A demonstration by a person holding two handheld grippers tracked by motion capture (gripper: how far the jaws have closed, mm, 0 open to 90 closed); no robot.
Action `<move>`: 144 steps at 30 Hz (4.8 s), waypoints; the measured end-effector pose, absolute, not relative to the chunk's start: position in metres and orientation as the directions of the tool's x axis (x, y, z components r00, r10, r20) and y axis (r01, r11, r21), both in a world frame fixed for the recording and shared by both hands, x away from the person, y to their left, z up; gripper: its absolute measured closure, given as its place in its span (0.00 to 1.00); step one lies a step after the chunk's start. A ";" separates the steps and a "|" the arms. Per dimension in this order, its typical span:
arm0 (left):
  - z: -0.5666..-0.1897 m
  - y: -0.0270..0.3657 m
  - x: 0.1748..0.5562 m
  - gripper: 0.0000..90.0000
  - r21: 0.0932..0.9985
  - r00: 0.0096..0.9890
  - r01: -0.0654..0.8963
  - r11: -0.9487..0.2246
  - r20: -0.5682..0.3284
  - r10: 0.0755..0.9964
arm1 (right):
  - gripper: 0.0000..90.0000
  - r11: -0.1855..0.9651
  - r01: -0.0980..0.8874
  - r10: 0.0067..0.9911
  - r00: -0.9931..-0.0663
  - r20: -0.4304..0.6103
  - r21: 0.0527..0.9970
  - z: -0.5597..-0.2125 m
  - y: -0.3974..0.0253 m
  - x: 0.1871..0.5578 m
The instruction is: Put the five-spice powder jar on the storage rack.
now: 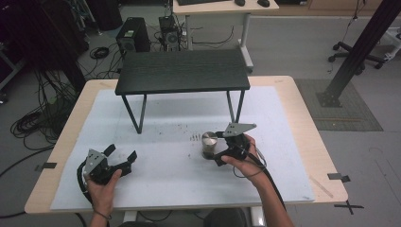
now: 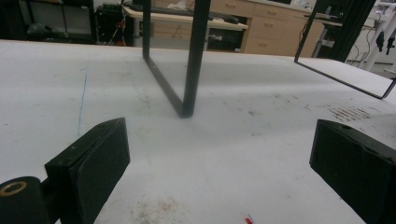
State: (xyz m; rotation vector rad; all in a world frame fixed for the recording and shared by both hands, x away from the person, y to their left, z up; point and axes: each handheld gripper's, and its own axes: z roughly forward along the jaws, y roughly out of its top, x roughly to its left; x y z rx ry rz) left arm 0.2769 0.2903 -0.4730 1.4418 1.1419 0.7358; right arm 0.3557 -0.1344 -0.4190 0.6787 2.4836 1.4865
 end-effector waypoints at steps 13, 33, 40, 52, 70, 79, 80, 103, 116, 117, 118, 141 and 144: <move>-0.473 0.290 0.277 0.06 0.967 0.342 0.248 0.065 -0.150 0.927 | 0.09 0.407 0.293 0.461 -0.884 0.082 0.865 -0.420 -0.134 0.356; -0.473 0.290 0.277 0.06 0.966 0.342 0.248 0.067 -0.152 0.927 | 0.14 0.416 0.288 0.465 -0.882 0.070 0.862 -0.420 -0.133 0.356; -0.473 0.290 0.277 0.06 0.967 0.341 0.248 0.066 -0.151 0.928 | 0.20 0.421 0.283 0.476 -0.878 0.055 0.862 -0.421 -0.132 0.357; -0.473 0.291 0.277 0.06 0.966 0.342 0.248 0.069 -0.154 0.927 | 0.26 0.419 0.278 0.486 -0.873 0.045 0.865 -0.420 -0.132 0.357; -0.473 0.291 0.277 0.06 0.966 0.341 0.247 0.071 -0.155 0.927 | 0.38 0.419 0.271 0.482 -0.875 0.041 0.867 -0.420 -0.131 0.357; -0.473 0.291 0.277 0.06 0.966 0.341 0.247 0.071 -0.155 0.927 | 0.45 0.423 0.259 0.469 -0.883 0.035 0.868 -0.420 -0.131 0.356; -0.473 0.291 0.277 0.06 0.966 0.341 0.247 0.071 -0.155 0.927 | 0.46 0.422 0.260 0.468 -0.883 0.036 0.868 -0.420 -0.131 0.356; -0.473 0.291 0.277 0.06 0.966 0.342 0.247 0.072 -0.156 0.927 | 0.48 0.439 0.236 0.463 -0.886 0.007 0.867 -0.419 -0.129 0.354; -0.473 0.291 0.277 0.06 0.966 0.342 0.249 0.071 -0.157 0.927 | 0.48 0.439 0.236 0.461 -0.887 0.008 0.867 -0.419 -0.130 0.354; -0.473 0.291 0.277 0.06 0.966 0.342 0.249 0.071 -0.157 0.927 | 0.48 0.439 0.236 0.461 -0.887 0.008 0.867 -0.419 -0.130 0.354; -0.473 0.291 0.277 0.06 0.966 0.342 0.249 0.071 -0.157 0.927 | 0.48 0.439 0.236 0.461 -0.888 0.009 0.867 -0.419 -0.130 0.354; -0.473 0.291 0.277 0.06 0.966 0.341 0.248 0.074 -0.158 0.927 | 0.48 0.436 0.230 0.460 -0.888 0.004 0.870 -0.420 -0.130 0.354; -0.473 0.291 0.277 0.06 0.966 0.341 0.247 0.073 -0.158 0.927 | 0.48 0.436 0.230 0.459 -0.888 0.005 0.870 -0.420 -0.130 0.354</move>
